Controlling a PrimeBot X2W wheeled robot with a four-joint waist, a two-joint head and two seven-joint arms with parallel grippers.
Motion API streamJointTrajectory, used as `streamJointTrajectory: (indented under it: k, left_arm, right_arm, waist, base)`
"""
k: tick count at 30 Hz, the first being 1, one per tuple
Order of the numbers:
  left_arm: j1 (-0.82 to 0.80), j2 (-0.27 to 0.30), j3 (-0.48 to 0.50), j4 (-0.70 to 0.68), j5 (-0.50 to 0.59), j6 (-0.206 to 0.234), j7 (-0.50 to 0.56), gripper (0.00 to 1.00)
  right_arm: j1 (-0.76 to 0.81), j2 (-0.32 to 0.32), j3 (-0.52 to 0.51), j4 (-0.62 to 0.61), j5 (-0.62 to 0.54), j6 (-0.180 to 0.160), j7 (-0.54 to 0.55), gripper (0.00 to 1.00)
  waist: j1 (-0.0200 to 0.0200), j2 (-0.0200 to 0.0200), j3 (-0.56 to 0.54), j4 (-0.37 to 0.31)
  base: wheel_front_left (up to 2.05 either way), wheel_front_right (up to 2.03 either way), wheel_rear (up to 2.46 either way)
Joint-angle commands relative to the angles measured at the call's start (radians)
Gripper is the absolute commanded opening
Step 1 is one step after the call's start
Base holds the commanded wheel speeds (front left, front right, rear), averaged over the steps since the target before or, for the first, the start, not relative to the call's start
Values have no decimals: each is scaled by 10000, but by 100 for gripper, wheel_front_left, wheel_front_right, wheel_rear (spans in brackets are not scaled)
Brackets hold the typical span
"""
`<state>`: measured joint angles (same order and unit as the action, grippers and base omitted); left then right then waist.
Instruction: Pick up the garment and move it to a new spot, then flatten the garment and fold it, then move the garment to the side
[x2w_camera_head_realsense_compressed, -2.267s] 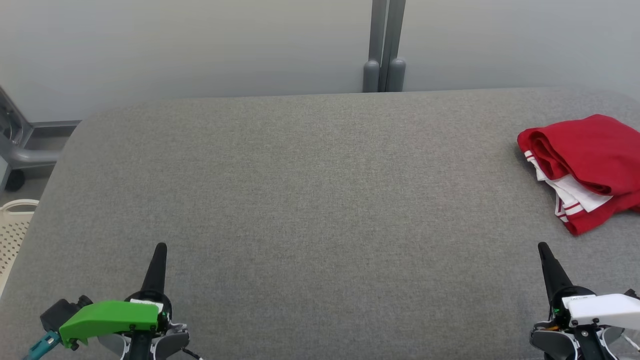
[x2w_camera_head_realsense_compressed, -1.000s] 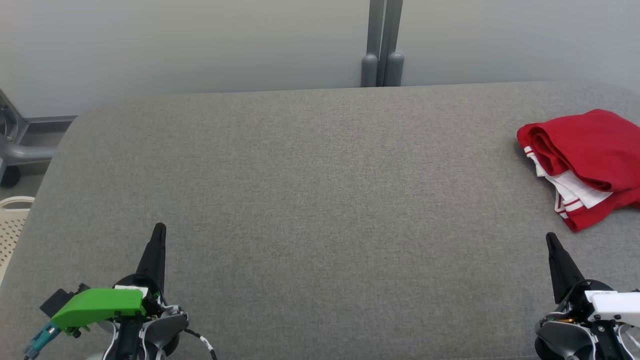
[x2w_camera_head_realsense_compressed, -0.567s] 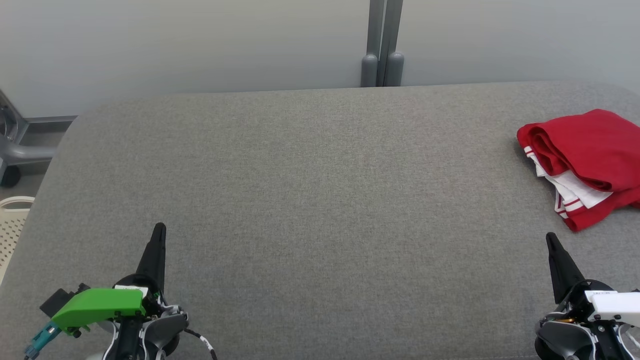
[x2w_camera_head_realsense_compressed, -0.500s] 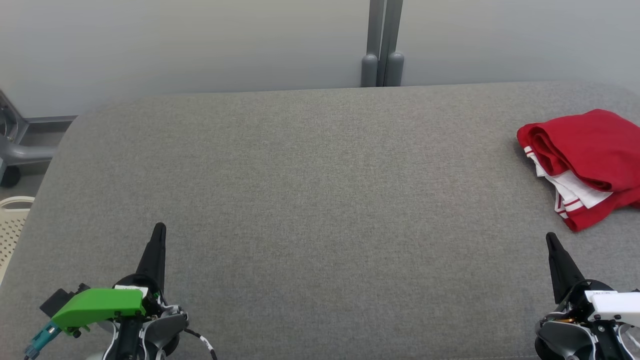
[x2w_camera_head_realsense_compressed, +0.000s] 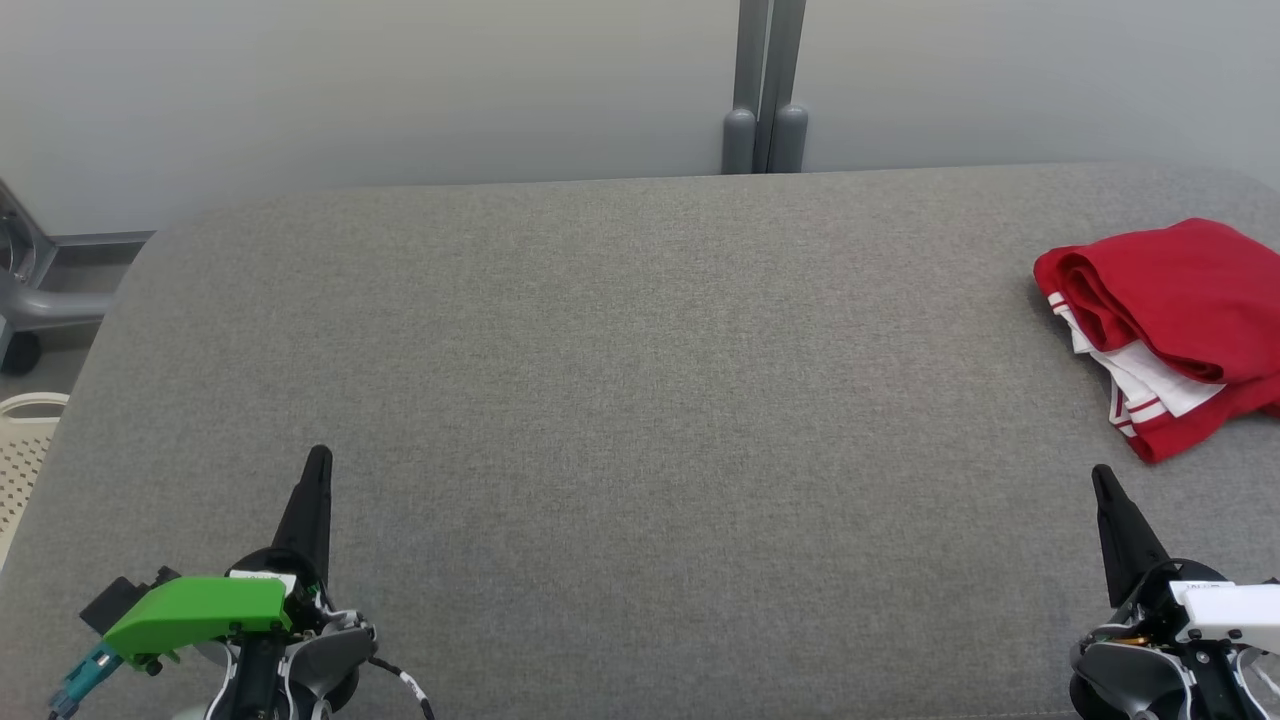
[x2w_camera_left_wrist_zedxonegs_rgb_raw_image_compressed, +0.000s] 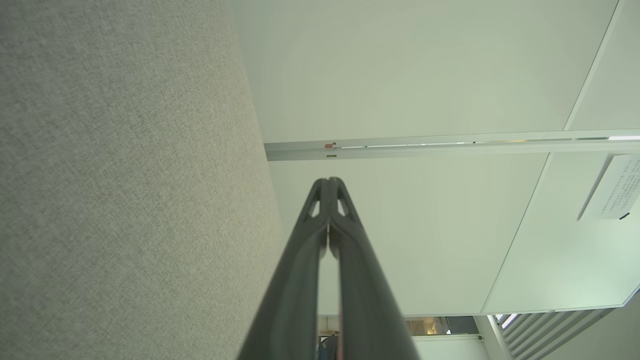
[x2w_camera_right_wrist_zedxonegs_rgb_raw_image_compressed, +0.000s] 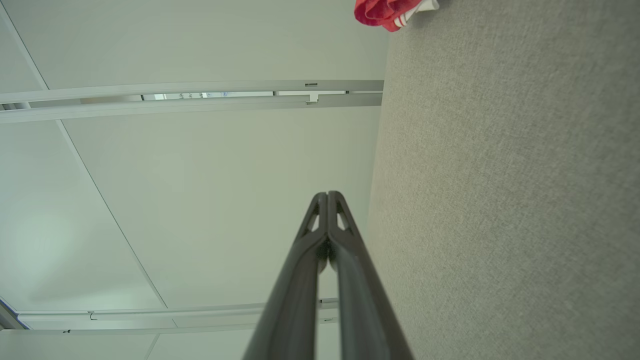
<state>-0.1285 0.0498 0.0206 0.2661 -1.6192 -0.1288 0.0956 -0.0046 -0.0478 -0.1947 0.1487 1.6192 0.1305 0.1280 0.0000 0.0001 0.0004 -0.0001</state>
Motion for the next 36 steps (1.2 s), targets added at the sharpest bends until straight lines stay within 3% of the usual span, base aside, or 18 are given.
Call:
streamJointTrajectory:
  k: [1, 36]
  left_arm:
    - [-109, 4, 28, -20, -58, -47, 24, 0]
    - [-107, 4, 25, -21, -60, -47, 21, 0]
  right_arm:
    - [-65, -45, -20, -58, 63, 4, 33, 0]
    - [-64, -45, -20, -57, 63, 4, 33, 0]
  waist:
    - [0, -1, 0, 0]
    - [0, -1, 0, 0]
  base:
    - [0, 0, 0]
    - [0, 0, 0]
